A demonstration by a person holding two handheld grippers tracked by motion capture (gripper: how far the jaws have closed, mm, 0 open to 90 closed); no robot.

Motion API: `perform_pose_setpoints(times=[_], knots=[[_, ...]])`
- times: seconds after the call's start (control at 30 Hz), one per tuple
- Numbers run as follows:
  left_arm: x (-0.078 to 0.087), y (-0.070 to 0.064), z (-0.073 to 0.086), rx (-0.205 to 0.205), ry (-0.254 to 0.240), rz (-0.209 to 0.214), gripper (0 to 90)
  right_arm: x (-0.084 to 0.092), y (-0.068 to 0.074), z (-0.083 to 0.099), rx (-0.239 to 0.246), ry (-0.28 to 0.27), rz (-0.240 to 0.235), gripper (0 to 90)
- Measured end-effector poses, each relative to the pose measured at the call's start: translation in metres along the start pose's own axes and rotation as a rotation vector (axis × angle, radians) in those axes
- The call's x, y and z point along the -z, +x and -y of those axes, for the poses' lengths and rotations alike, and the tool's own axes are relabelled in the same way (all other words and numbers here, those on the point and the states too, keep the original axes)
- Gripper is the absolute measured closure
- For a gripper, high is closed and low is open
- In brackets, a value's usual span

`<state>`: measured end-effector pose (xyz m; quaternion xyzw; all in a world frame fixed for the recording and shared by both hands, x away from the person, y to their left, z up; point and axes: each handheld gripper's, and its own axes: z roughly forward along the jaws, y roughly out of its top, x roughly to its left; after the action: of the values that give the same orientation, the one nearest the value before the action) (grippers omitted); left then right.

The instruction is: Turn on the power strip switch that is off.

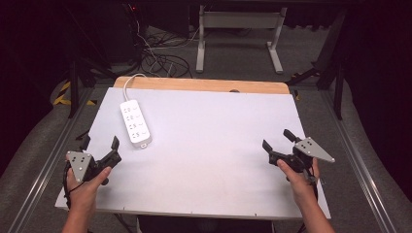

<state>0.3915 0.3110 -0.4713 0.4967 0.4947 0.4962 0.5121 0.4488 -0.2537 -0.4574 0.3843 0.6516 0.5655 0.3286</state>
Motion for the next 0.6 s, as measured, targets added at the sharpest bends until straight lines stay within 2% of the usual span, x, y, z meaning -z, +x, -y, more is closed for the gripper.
perform_pose_setpoints(times=[0.13,0.3,0.37,0.43,0.47,0.5,0.53,0.6], knots=[[-0.002,-0.0023,-0.0004,0.0,0.002,0.004,14.2,0.0,0.0004,0.001,0.007,0.008,-0.004,11.2],[-0.004,-0.0063,-0.0009,-0.024,0.001,0.015,20.3,0.0051,-0.0013,0.0015,0.002,0.007,0.001,11.3],[-0.0038,-0.0069,-0.0014,-0.017,0.003,0.015,27.4,0.0066,-0.0017,0.0012,-0.001,0.003,0.008,11.2],[-0.004,-0.0065,-0.0021,0.002,0.012,0.013,29.3,0.0065,-0.0016,0.0012,-0.001,0.004,0.01,11.2],[-0.0039,-0.0055,-0.0026,0.001,0.017,0.008,37.8,0.0062,-0.0016,0.0014,0.004,0.007,0.012,11.3],[-0.0038,-0.0054,-0.0027,0.01,0.018,-0.002,37.8,0.0061,-0.0013,0.0016,0.005,0.011,0.011,11.3],[-0.0034,-0.0052,-0.003,0.021,0.023,-0.004,49.8,0.0062,-0.0006,0.0018,0.003,0.014,0.006,11.4],[-0.0025,-0.0052,-0.0035,0.023,0.033,-0.005,52.8,0.0063,-0.0005,0.0019,0.003,0.014,0.005,11.4]])
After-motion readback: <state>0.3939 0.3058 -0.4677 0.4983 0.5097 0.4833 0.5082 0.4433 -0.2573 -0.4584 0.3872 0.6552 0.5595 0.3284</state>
